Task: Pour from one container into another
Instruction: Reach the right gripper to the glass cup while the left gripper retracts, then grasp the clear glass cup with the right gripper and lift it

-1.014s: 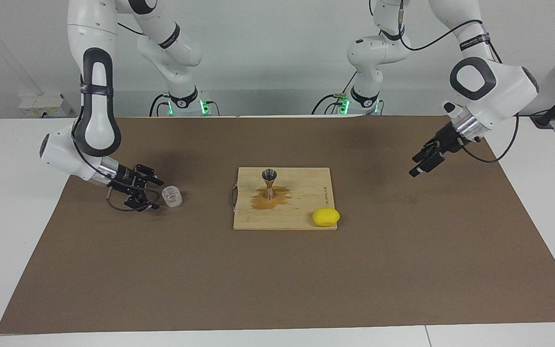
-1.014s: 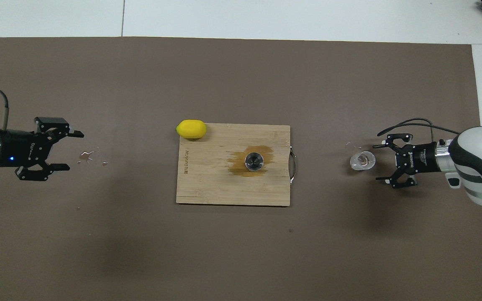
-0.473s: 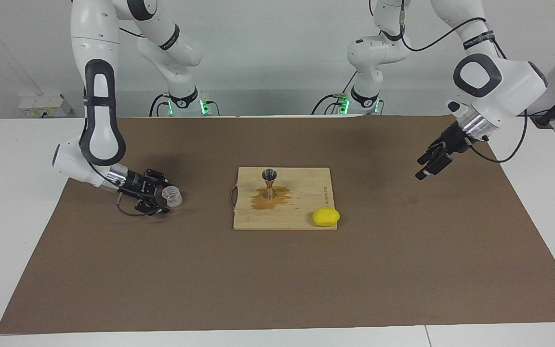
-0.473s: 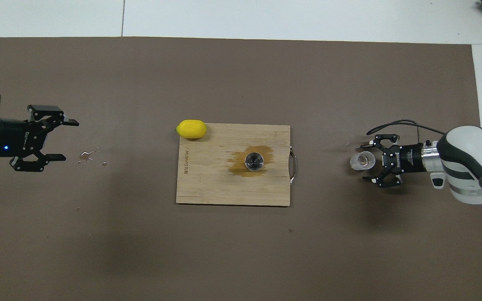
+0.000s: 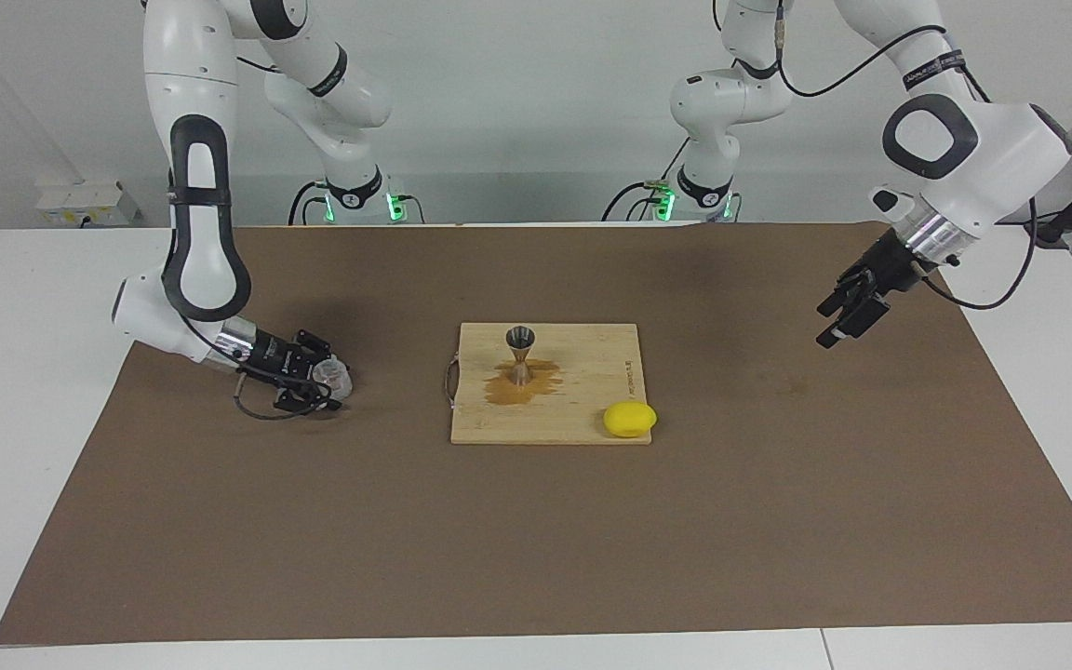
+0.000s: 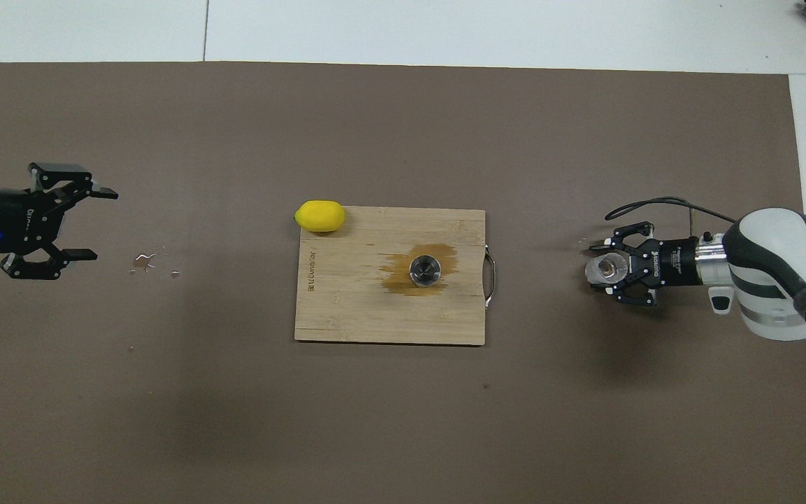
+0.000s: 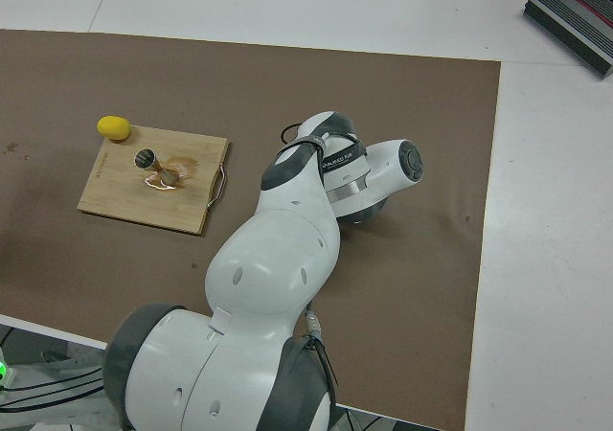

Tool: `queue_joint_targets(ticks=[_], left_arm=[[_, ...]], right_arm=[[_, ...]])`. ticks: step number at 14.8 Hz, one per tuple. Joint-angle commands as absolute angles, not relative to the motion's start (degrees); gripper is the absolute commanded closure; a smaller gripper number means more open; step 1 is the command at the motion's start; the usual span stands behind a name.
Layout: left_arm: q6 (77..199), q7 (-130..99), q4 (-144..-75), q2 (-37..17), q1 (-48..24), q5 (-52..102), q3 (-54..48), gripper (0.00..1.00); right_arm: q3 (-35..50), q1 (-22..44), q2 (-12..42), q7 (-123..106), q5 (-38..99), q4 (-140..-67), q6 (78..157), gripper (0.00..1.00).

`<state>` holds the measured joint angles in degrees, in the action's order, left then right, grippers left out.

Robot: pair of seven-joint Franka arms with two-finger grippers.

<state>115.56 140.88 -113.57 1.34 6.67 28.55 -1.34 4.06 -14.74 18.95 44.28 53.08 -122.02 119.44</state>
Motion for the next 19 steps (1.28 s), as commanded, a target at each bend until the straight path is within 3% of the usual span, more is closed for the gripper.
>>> queue_joint_targets(ticks=[1, 2, 4, 10, 13, 19], left_arm=[[115.4, 138.3, -112.3, 1.5, 6.2, 26.7, -1.5, 0.00], [115.3, 137.1, -111.8, 1.7, 6.2, 26.5, -1.5, 0.00], [115.1, 134.0, -110.9, 2.0, 6.2, 24.0, -1.7, 0.00], [109.7, 122.7, -105.7, 2.5, 4.0, 21.5, -1.8, 0.00], [105.8, 109.0, -101.7, 2.7, 1.9, 16.8, -1.8, 0.00], [103.6, 94.9, -100.2, 3.0, 0.7, 16.4, -2.0, 0.00]], right_arm=[[4.4, -15.0, 18.8, 43.2, 55.1, -122.1, 120.0, 0.86], [4.4, -15.0, 18.4, 43.4, 55.2, -121.9, 119.7, 1.00], [4.5, -14.5, 17.1, 44.2, 55.1, -121.8, 120.1, 1.00], [4.2, -5.0, 12.6, 58.2, 51.5, -118.8, 120.8, 1.00], [4.2, 0.4, 12.5, 68.1, 44.9, -114.1, 120.8, 1.00], [4.3, 10.1, 13.1, 85.1, 31.0, -107.9, 123.5, 1.00]])
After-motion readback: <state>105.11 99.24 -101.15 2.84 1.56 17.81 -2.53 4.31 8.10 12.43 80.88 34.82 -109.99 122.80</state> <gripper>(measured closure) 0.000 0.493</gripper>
